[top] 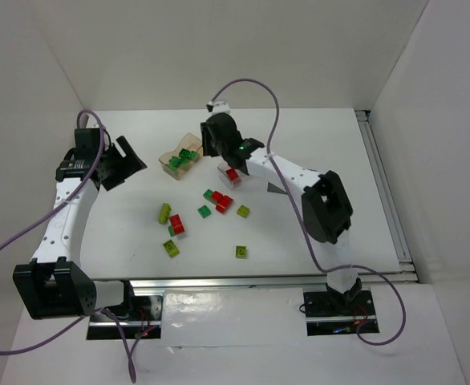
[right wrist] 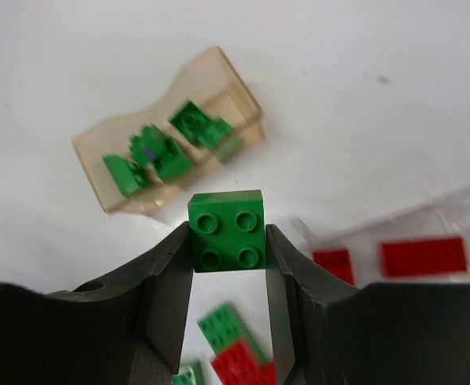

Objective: Sort the legos into containers by color

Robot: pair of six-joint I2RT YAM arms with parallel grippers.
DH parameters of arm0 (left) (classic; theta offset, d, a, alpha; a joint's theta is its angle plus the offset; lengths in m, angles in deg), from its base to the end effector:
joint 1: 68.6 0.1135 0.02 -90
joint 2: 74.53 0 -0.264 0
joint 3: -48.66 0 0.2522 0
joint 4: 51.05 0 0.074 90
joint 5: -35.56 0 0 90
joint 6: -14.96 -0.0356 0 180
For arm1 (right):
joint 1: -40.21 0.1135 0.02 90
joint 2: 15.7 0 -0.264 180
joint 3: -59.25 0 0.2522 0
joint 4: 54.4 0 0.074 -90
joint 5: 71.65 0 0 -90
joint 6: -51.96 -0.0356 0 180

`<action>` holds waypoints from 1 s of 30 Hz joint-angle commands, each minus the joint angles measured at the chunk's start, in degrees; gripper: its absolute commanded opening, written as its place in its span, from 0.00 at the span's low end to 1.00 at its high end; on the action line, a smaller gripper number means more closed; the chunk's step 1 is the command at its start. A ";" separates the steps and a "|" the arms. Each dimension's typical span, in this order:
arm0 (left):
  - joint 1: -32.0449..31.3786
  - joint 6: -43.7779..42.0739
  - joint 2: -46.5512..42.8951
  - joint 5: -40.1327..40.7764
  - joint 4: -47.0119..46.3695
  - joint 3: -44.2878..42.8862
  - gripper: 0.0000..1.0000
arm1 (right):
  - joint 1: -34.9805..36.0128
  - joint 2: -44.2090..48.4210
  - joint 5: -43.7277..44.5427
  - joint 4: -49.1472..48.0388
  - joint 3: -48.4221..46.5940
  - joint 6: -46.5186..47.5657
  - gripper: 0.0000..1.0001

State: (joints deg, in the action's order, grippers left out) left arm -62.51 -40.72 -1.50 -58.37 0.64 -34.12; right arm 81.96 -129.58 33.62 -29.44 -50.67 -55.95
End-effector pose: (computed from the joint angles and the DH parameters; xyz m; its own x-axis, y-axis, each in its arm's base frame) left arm 0.2717 0.0265 0.3355 -0.5178 -0.6209 -0.5885 -0.4202 0.7838 -0.4572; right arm 0.3594 0.3082 0.2851 -0.4880 -0.0379 -0.8720 -0.3366 0.9299 0.1480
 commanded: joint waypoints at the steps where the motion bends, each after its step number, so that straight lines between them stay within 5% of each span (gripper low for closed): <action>1: -0.11 -0.76 -1.23 0.58 0.56 0.11 0.88 | 0.34 -10.72 -2.26 0.66 -12.18 2.44 0.26; 6: 0.42 0.57 -1.76 0.58 -0.05 1.95 0.88 | 0.86 -24.33 -2.44 4.09 -32.55 1.92 0.26; 13: 0.94 -0.05 -1.14 -0.56 -0.57 3.10 0.88 | 0.87 -31.47 -4.01 1.81 -40.50 1.92 0.33; 18: 0.94 -0.58 -1.14 -0.56 -0.58 3.71 0.89 | 0.87 -34.30 -5.25 3.39 -44.73 2.44 0.69; 23: 0.94 -1.19 -1.75 -1.08 -0.58 4.24 0.89 | 1.40 -25.88 -3.59 1.55 -33.01 2.44 0.77; 26: -0.19 -2.33 -2.28 0.23 -0.58 4.77 0.89 | 1.92 -10.81 -2.96 -1.61 -15.91 1.92 0.63; 30: -2.21 -1.12 -2.28 4.16 0.12 5.38 0.89 | 4.20 2.57 -4.89 -4.52 6.26 -0.44 0.60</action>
State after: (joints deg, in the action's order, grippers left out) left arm -63.39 -41.81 -2.15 -57.36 0.77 -29.40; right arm 83.41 -139.03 29.42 -29.57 -53.93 -54.44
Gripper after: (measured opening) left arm 0.887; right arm 0.608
